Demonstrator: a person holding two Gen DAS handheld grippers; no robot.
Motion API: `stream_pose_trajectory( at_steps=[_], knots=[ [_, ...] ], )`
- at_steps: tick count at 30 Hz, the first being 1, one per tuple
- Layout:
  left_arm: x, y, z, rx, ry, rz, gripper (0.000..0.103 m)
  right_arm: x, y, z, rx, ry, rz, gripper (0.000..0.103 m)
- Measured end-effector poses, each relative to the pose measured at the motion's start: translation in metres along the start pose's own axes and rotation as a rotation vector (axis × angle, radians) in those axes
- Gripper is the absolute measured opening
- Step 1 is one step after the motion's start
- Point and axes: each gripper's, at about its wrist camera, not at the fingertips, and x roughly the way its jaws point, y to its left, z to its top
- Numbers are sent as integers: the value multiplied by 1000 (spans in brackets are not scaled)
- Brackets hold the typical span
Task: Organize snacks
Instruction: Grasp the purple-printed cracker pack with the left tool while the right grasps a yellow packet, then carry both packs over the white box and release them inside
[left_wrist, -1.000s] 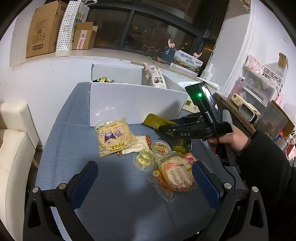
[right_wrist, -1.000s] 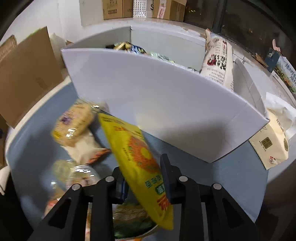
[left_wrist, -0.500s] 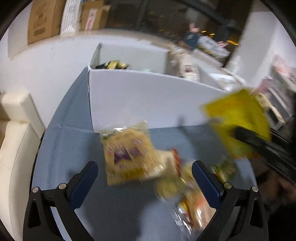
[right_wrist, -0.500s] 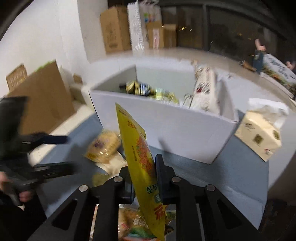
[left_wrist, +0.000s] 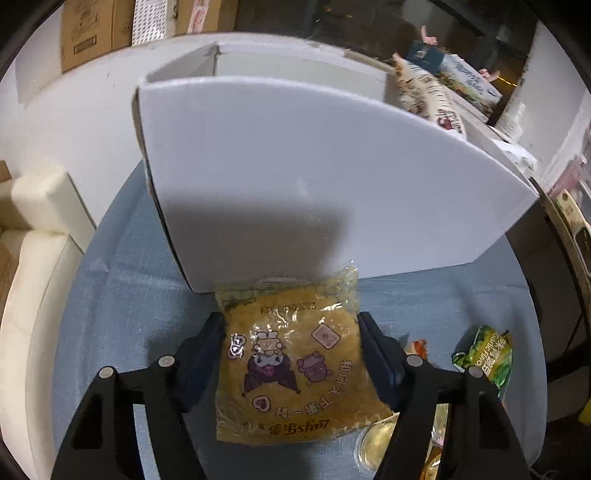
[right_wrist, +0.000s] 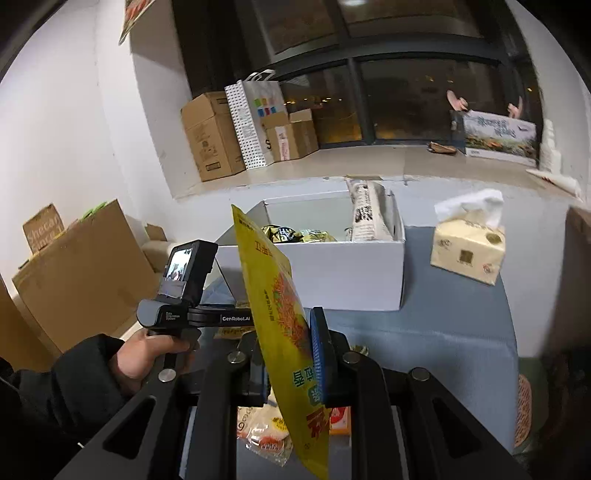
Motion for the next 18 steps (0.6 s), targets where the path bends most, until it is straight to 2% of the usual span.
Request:
stream_pose_trajectory(
  at_steps=[4, 10, 16, 18],
  knots=[
    [-25, 0, -9, 30, -69, -1, 75, 1, -4, -3, 22, 4, -6, 19],
    [-92, -1, -22, 71, -209, -49, 75, 3, -6, 0, 42, -8, 7, 19],
    [-165, -13, -1, 126, -360, -130, 75, 12, 0, 27, 38, -34, 37, 19],
    [-177, -17, 10, 150, -391, -142, 75, 15, 2, 42, 36, -54, 54, 19]
  ],
)
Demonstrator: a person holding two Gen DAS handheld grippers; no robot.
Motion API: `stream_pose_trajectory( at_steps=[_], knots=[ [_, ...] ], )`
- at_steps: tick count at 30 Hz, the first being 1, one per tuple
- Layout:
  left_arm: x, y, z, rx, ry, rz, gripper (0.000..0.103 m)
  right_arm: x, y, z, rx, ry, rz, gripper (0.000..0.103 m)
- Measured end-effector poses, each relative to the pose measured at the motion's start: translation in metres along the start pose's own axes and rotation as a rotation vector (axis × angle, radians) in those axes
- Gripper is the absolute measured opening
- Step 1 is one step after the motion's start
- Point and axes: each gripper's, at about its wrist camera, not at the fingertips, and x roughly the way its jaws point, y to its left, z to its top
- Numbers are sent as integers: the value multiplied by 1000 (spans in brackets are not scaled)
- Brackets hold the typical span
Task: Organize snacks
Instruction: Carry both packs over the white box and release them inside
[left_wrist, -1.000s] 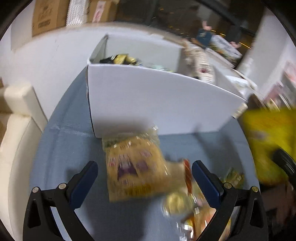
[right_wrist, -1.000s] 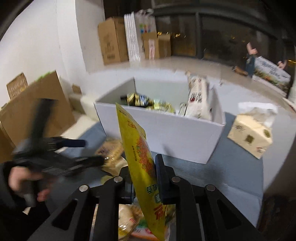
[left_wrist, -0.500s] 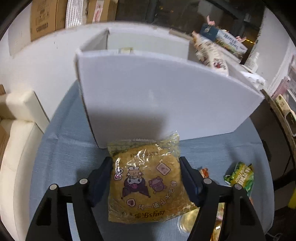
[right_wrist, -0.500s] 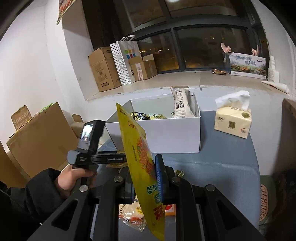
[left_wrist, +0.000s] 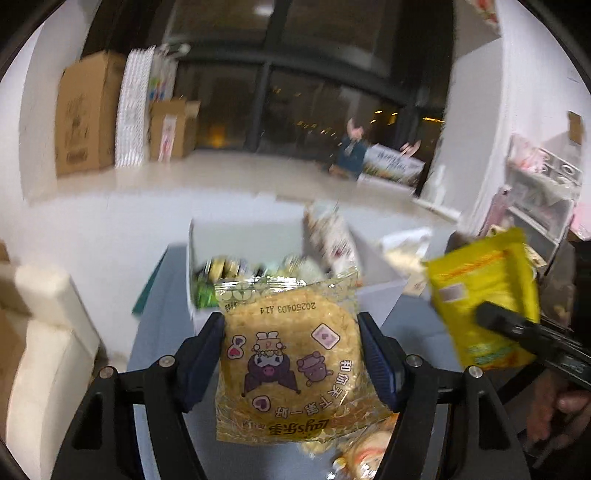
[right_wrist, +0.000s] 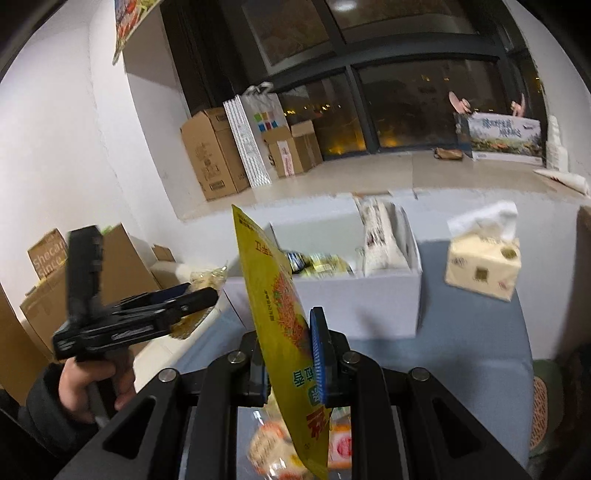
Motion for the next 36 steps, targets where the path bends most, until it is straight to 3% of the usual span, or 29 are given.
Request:
stream_pose_trajectory(
  at_steps=[6, 14, 17, 23, 25, 26, 27, 28, 29, 30, 33, 36],
  knots=[
    [8, -9, 52, 51, -63, -40, 76, 20, -3, 51, 10, -43, 12, 19],
    [88, 7, 108, 61, -26, 10, 75, 86, -30, 124, 73, -33, -4, 19],
    [119, 25, 117, 16, 19, 9, 75, 122, -41, 139, 92, 4, -41, 19],
    [155, 42, 120, 30, 62, 51, 76, 182, -55, 154, 93, 73, -95, 19],
    [163, 47, 116, 19, 82, 65, 78, 193, -59, 154, 100, 86, -111, 19],
    [167, 50, 116, 14, 95, 77, 89, 199, -63, 152, 114, 96, -104, 19],
    [170, 53, 114, 6, 108, 85, 103, 203, -66, 150, 121, 113, -101, 24],
    [173, 56, 111, -6, 119, 78, 103, 207, -68, 147, 123, 137, -118, 34],
    [174, 58, 108, -14, 124, 58, 103, 208, -69, 144, 121, 147, -133, 75],
    [175, 59, 105, -18, 127, 58, 103, 208, -72, 140, 123, 146, -152, 103],
    [177, 61, 97, -31, 145, 56, 103, 198, -79, 131, 147, 97, -159, 103],
    [175, 62, 92, -47, 154, 43, 103, 198, -85, 127, 190, 137, -147, 103]
  ],
)
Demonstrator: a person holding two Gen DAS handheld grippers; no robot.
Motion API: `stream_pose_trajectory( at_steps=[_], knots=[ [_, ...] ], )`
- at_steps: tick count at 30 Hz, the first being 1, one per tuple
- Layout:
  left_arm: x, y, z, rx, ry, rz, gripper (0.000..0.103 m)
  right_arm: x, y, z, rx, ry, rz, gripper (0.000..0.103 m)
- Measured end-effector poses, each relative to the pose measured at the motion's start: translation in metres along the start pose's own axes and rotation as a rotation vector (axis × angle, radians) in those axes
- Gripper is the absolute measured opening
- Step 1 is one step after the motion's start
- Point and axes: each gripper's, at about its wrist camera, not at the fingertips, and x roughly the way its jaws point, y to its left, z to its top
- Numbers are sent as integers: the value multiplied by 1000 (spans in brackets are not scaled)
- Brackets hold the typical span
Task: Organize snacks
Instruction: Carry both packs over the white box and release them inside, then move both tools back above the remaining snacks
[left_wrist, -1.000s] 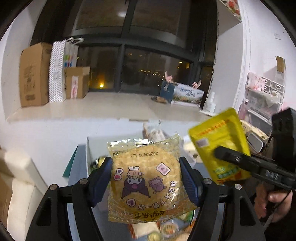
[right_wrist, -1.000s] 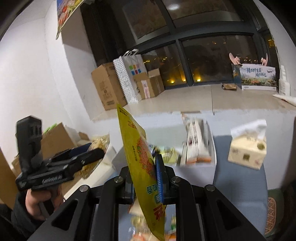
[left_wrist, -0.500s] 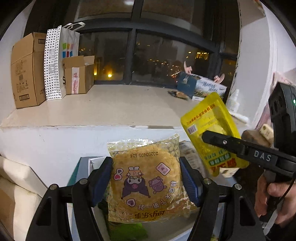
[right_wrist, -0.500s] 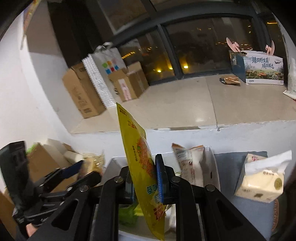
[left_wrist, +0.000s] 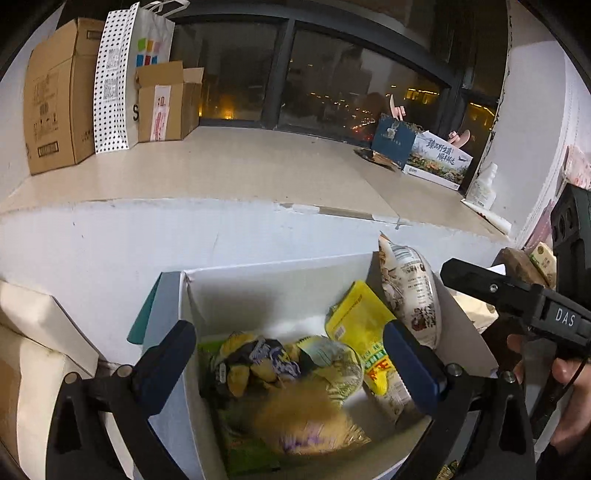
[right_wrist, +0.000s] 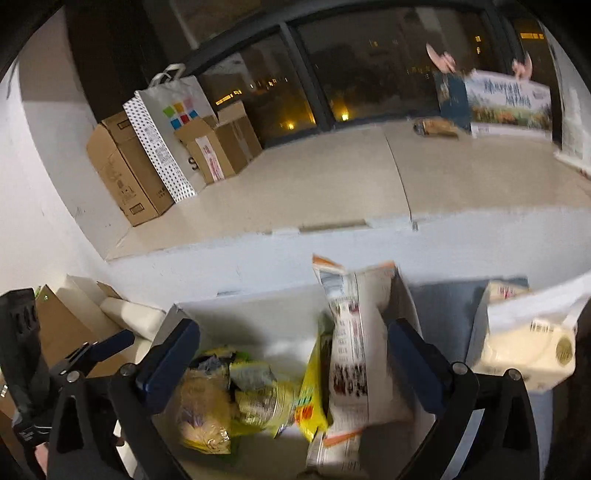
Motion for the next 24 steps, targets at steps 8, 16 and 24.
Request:
stream_pose_trajectory(
  at_steps=[8, 16, 24],
  knots=[
    [-37, -13, -11, 29, -39, -22, 103, -39, 7, -8, 4, -65, 21, 103],
    [-100, -41, -34, 101, -114, -65, 103, -101, 27, -32, -48, -132, 92, 103],
    [-158, -66, -81, 154, -145, -123, 103, -173, 37, -84, -83, -219, 167, 103]
  ],
)
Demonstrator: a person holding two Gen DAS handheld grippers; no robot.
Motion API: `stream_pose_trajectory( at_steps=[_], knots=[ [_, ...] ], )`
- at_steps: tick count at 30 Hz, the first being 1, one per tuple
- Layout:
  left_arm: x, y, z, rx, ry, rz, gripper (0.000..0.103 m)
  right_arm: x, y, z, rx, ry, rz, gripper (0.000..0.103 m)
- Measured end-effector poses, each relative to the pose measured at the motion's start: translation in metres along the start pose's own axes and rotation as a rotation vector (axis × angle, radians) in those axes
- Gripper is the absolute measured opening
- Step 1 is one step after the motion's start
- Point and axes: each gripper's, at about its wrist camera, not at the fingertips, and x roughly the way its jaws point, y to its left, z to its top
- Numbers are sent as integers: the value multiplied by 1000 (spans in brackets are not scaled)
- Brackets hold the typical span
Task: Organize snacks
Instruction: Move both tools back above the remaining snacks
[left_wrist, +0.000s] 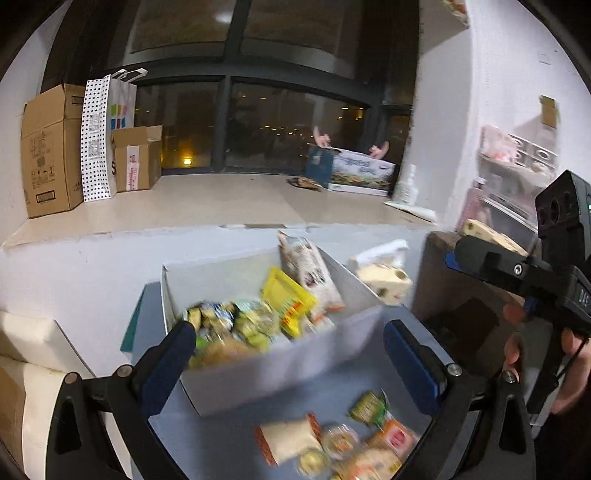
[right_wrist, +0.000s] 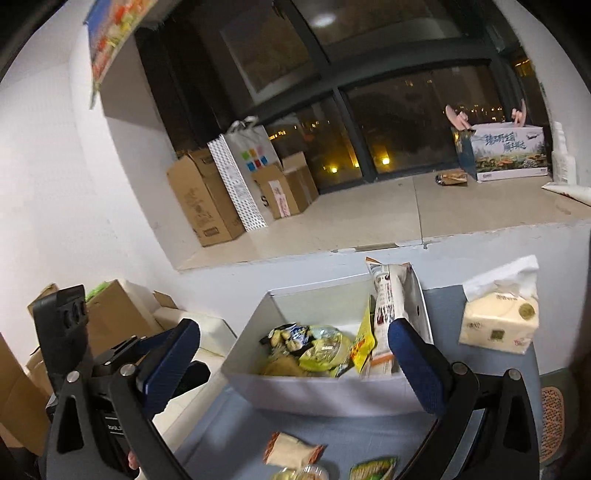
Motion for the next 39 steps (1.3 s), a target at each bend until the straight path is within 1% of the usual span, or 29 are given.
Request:
stream_pose_trajectory(
  at_steps=[3, 7, 9, 13, 16, 19, 23, 26, 29, 39],
  knots=[
    [-19, -11, -25, -14, 4, -38, 103, -30, 1, -23, 11, -31, -2, 103],
    [-30, -23, -53, -45, 27, -61, 103, -65, -2, -58, 26, -53, -49, 103],
    [-33, -28, -67, -55, 39, -81, 103, -76, -5, -73, 38, -59, -63, 103],
    [-34, -35, -87, -79, 73, -86, 103, -92, -12, -107, 77, -23, -118, 103],
    [-34, -39, -98, -92, 93, -87, 103, -99, -16, -129, 74, 6, -141, 103],
    [-37, -44, -107, -99, 100, -87, 103, -104, -19, -149, 73, 43, -201, 103],
    [-40, -52, -114, -85, 104, -86, 103, -112, -22, -159, 77, 46, -242, 103],
    [-42, -55, -116, -88, 100, -100, 103, -116, -23, -159, 73, 36, -259, 103],
    [-46, -57, -115, -80, 93, -100, 103, -119, -22, -158, 72, 28, -257, 103],
    [-57, -54, -117, -87, 67, -101, 103, -109, -22, -162, 33, 73, -259, 103]
  ],
)
